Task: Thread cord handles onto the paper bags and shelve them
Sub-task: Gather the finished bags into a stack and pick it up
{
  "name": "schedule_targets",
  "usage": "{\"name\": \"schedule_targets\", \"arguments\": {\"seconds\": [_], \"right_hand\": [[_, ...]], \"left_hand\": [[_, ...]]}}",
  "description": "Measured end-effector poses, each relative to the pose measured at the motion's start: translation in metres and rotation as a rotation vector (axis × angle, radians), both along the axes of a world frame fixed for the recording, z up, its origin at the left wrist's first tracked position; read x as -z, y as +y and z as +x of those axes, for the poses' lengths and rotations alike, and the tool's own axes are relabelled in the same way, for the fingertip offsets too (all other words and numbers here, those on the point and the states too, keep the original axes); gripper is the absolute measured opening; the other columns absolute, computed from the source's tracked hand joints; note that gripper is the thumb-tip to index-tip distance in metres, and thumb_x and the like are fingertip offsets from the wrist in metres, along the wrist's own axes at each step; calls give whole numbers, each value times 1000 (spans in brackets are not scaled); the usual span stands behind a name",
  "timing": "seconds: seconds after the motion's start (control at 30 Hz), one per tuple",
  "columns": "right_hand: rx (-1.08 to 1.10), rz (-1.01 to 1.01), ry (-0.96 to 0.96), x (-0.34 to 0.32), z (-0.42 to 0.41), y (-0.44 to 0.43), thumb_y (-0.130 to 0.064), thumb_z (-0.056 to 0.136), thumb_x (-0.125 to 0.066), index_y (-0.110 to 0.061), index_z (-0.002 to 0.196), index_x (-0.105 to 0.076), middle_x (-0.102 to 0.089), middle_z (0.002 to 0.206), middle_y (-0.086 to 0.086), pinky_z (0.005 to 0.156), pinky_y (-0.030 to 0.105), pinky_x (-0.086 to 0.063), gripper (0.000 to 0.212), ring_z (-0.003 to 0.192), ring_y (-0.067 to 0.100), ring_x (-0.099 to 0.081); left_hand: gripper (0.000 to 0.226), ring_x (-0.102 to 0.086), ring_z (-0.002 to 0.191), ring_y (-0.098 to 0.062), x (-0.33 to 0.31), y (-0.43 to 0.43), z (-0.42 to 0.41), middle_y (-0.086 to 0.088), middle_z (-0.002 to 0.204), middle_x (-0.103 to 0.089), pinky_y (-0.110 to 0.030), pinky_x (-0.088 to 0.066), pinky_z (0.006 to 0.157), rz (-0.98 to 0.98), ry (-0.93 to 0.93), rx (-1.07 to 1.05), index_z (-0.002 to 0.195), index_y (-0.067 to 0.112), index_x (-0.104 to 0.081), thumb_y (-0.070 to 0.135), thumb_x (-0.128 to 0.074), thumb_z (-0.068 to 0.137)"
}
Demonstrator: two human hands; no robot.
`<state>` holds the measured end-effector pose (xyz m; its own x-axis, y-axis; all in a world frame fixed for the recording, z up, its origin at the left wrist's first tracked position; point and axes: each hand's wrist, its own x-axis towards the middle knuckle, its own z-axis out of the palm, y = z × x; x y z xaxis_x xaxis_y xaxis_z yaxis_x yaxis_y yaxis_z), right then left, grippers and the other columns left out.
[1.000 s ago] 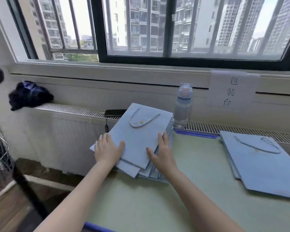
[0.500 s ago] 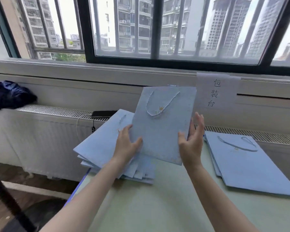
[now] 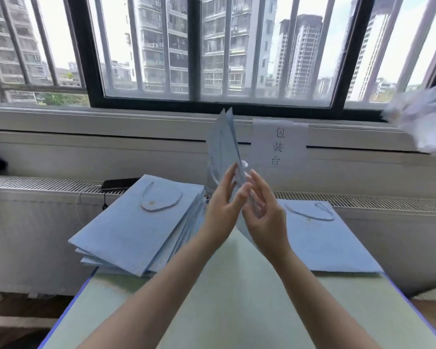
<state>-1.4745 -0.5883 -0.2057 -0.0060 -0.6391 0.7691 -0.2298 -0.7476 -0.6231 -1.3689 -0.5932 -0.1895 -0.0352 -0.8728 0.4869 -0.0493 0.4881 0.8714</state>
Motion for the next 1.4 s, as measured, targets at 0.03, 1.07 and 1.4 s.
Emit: {"name": "schedule_targets", "arguments": {"seconds": [0.03,1.07,1.4], "right_hand": [[-56,27,34,1,0,1,-5,86,-58,-22,136,-38,-52,128,-15,97,13,-43,57,119,-6,-52],[366,-358,459,53,9,-44,-7,80,-67,-8,89,-74,-66,77,3,73,34,-50,12,79,20,-59],[235,-62,597,81,-12,-26,-25,90,-49,-6,126,-59,-57,132,8,102,51,-42,42,130,25,-44]], "left_hand": [[56,-50,127,-9,-3,2,1,-1,142,-49,-35,-44,104,14,64,0,146,16,-34,29,-54,95],[45,-66,101,-18,48,-11,77,-1,110,-69,-36,-54,85,180,348,-286,112,25,-61,-12,-45,91],[44,-64,105,-7,49,-10,67,4,118,-66,-22,-54,82,152,360,-292,127,15,-57,-10,-47,92]]}}
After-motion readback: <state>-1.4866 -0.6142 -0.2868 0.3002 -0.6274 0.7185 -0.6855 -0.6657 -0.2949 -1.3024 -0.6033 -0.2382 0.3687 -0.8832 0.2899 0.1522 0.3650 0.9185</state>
